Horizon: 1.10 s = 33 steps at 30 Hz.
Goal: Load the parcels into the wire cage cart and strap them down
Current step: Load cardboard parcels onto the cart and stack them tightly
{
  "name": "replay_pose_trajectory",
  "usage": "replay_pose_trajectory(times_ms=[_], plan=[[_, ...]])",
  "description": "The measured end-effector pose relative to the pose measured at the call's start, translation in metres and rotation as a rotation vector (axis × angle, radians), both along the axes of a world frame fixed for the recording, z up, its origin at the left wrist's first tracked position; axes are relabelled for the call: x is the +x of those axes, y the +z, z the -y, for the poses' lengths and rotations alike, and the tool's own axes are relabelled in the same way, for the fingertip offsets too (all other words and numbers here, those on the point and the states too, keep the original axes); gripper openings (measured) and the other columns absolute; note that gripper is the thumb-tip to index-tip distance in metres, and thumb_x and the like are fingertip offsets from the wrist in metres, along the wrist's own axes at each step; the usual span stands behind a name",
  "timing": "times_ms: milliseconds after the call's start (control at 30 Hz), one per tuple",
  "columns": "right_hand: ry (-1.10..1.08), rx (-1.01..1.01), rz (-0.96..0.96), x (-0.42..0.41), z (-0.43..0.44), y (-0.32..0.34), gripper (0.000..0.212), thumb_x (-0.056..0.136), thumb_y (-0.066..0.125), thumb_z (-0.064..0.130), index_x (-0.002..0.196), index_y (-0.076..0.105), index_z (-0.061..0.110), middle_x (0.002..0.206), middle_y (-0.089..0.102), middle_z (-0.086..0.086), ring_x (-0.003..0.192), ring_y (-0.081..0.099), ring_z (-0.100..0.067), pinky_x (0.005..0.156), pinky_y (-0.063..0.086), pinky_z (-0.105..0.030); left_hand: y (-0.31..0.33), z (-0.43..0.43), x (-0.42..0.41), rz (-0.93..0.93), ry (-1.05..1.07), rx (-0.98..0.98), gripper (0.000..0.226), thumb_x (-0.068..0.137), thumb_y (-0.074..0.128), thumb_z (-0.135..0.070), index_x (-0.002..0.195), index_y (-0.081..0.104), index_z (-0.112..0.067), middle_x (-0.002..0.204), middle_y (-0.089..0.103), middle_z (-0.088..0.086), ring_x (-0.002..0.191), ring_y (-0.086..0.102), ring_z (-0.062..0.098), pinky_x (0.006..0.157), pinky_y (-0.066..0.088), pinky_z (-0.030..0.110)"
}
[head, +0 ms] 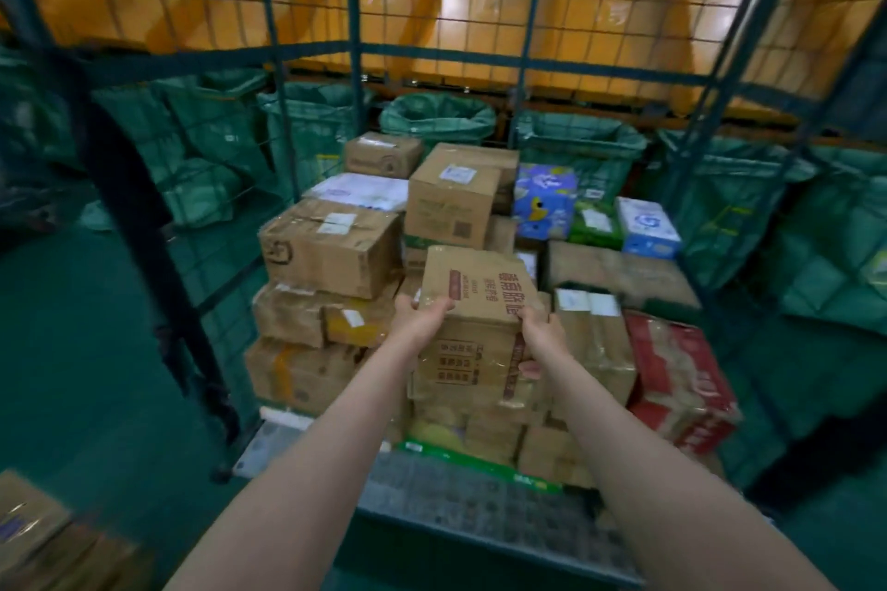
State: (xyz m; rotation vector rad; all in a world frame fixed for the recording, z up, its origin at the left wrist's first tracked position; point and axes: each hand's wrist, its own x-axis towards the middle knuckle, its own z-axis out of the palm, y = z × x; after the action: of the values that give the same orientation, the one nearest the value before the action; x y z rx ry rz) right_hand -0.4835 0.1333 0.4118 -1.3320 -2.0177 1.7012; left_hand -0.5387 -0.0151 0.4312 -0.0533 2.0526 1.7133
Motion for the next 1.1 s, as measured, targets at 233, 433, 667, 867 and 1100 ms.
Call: replay_pose_trajectory(times_ms=[233,433,667,867,1100], plan=[[-0.099,-0.005,-0.04,0.01,-0.075,-0.003,0.05,0.097,0.039,0.044,0.138,0.037,0.016,0.124,0.057,-0.014,0.104,0.059,-0.035,0.084,0.053,-0.043,0.001,-0.088,-0.014,-0.032,-0.104,-0.032,0.05,0.086,0.061,-0.037,0.122,0.037,-0.011,0.116,0.053,0.009,0.092,0.052,0.022,0.073,0.042,0.032],[-0.163,0.048,0.008,-0.016,-0.126,-0.007,0.059,0.093,0.038,0.051,0.142,0.033,0.018,0.13,0.055,-0.014,0.111,0.057,-0.036,0.094,0.049,-0.048,-0.008,-0.142,-0.048,-0.021,-0.228,-0.027,0.056,0.087,0.06,-0.041,0.128,0.032,-0.013,0.122,0.05,0.007,0.097,0.051,0.022,0.078,0.043,0.036],[-0.27,0.07,-0.017,-0.079,-0.202,-0.005,0.057,0.095,0.039,0.046,0.144,0.031,0.018,0.135,0.05,-0.015,0.116,0.054,-0.037,0.099,0.044,-0.05,-0.009,-0.222,-0.12,-0.01,-0.318,0.023,0.063,0.084,0.064,-0.041,0.131,0.032,-0.014,0.126,0.052,0.009,0.106,0.055,0.025,0.093,0.047,0.041],[-0.347,0.098,-0.014,-0.131,-0.262,-0.003,0.054,0.095,0.039,0.042,0.141,0.036,0.013,0.131,0.051,-0.016,0.112,0.054,-0.037,0.096,0.046,-0.049,-0.011,-0.29,-0.17,0.016,-0.32,0.033,0.074,0.084,0.063,-0.047,0.139,0.026,-0.016,0.132,0.05,0.01,0.117,0.053,0.027,0.1,0.045,0.045],[-0.345,0.047,-0.003,-0.168,-0.322,-0.008,0.054,0.098,0.041,0.035,0.145,0.03,0.011,0.139,0.045,-0.013,0.123,0.047,-0.034,0.101,0.043,-0.045,-0.029,-0.349,-0.207,0.051,-0.29,0.034,0.064,0.084,0.065,-0.037,0.134,0.031,-0.015,0.124,0.054,0.008,0.104,0.055,0.022,0.085,0.048,0.037]])
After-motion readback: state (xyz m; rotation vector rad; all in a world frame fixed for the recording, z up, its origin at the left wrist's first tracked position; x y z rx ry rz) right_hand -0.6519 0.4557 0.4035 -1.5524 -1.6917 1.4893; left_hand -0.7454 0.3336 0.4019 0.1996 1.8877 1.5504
